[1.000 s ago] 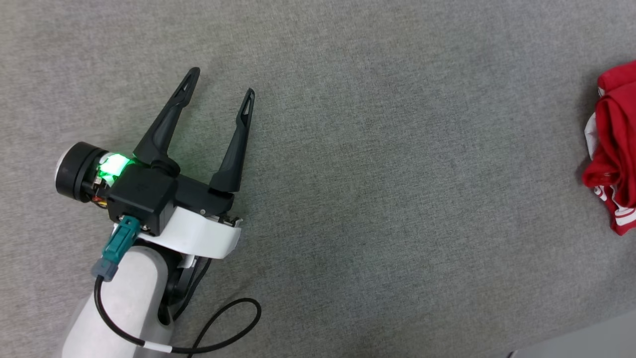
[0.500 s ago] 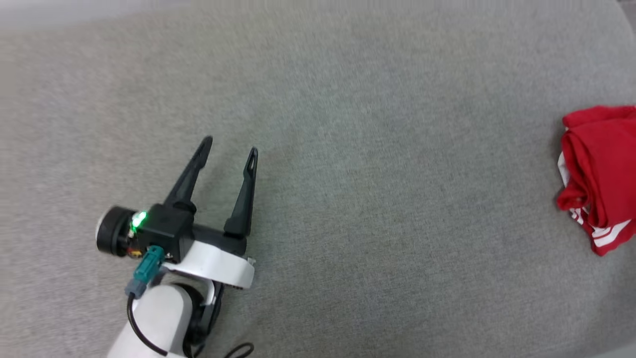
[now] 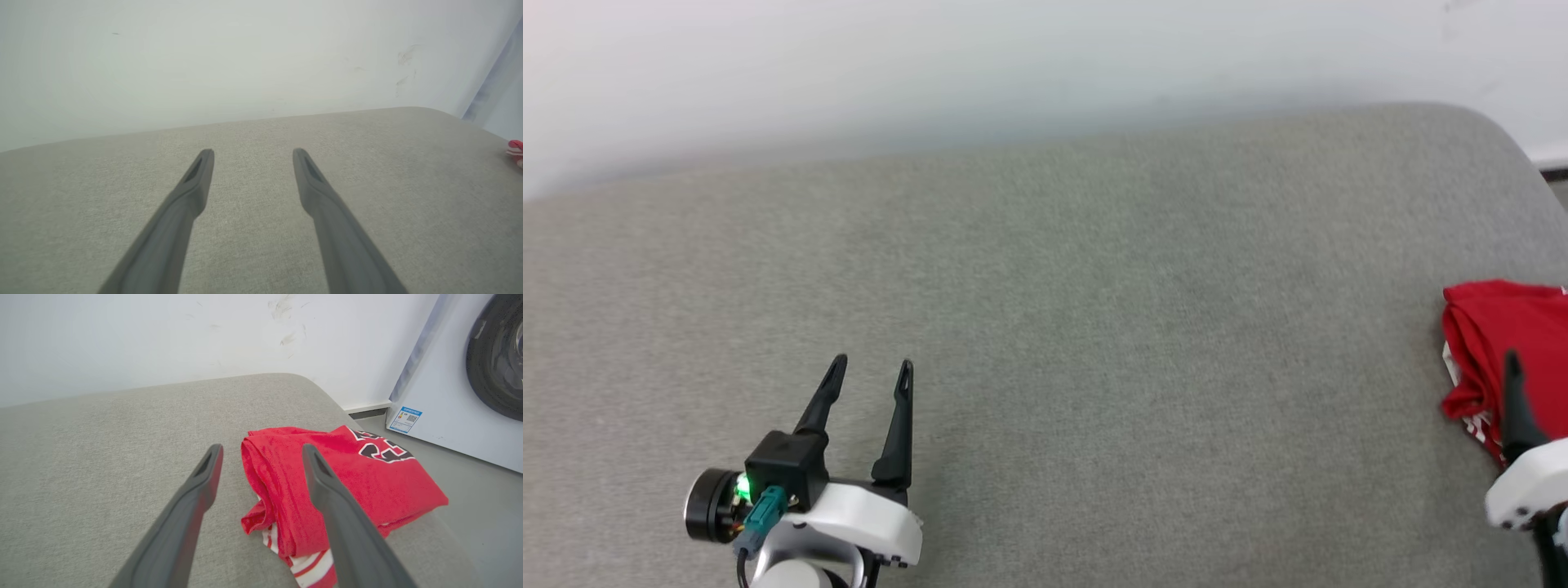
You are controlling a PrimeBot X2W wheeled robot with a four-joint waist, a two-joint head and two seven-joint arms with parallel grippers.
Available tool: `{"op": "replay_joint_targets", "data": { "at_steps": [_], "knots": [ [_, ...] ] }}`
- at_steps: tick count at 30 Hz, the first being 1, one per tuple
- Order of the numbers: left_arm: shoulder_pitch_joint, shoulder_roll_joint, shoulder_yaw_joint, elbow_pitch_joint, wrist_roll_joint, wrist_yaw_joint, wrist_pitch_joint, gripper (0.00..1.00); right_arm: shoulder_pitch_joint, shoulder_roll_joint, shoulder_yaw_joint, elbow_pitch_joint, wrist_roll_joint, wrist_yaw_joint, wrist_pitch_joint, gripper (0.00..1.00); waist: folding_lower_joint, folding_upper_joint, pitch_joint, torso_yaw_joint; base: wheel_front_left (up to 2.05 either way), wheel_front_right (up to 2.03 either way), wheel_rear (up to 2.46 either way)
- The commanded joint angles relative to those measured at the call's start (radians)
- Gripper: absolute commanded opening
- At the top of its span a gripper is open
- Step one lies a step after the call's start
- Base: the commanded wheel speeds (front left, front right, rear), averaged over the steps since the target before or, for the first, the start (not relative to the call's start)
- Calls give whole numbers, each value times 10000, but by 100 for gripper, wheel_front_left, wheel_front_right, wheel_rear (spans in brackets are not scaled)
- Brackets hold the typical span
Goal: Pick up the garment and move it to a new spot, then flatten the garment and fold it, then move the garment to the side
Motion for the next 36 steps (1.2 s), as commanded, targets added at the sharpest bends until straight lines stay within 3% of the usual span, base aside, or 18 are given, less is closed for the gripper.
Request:
{"op": "replay_joint_targets", "data": {
  "at_steps": [1,8,16,27,36],
  "knots": [
    [168,-44,40,72,-56,69,-43,100,328,121,165,-244,7,-8,33,100,3,0,-532,393,0,0,0],
    [732,-129,248,332,-255,206,-89,100,1464,679,1180,-1532,222,-6,-46,100,3,0,-1326,899,0,0,0],
    [1061,102,444,531,-316,213,-104,100,2065,898,2146,-2526,157,-6,-377,100,3,0,-1718,1180,0,0,0],
    [1263,142,447,853,-307,189,-117,100,3420,1163,2252,-3603,-25,-6,-290,100,3,0,-2117,1322,0,0,0],
    [1278,70,445,1030,-245,217,-125,100,3614,1192,2358,-3864,69,-6,-124,100,3,0,-2141,1259,0,0,0]
  ]
}}
